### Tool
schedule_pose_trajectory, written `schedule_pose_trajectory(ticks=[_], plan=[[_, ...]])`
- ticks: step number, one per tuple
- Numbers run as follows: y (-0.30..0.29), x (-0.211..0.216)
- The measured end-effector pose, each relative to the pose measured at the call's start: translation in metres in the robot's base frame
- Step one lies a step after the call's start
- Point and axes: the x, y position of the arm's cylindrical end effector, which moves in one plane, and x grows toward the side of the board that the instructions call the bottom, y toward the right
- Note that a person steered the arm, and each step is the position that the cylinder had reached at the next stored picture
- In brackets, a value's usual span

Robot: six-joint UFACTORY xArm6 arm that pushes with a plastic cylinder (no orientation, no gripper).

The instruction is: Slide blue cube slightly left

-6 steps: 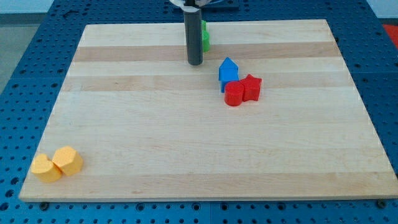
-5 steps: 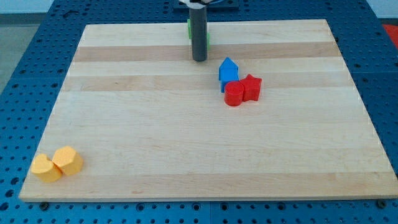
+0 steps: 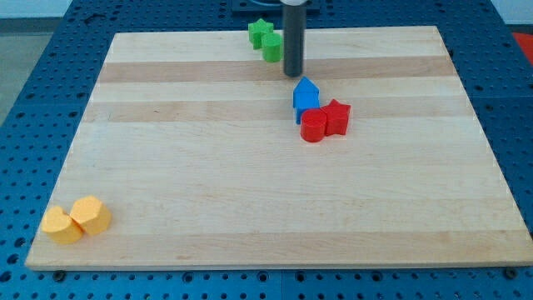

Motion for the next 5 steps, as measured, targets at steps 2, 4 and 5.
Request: schedule_pose_trajectory(ticks=[2,4,5], plan=[[0.04,0.035],[0.016,0.079],[-0.003,0.098]])
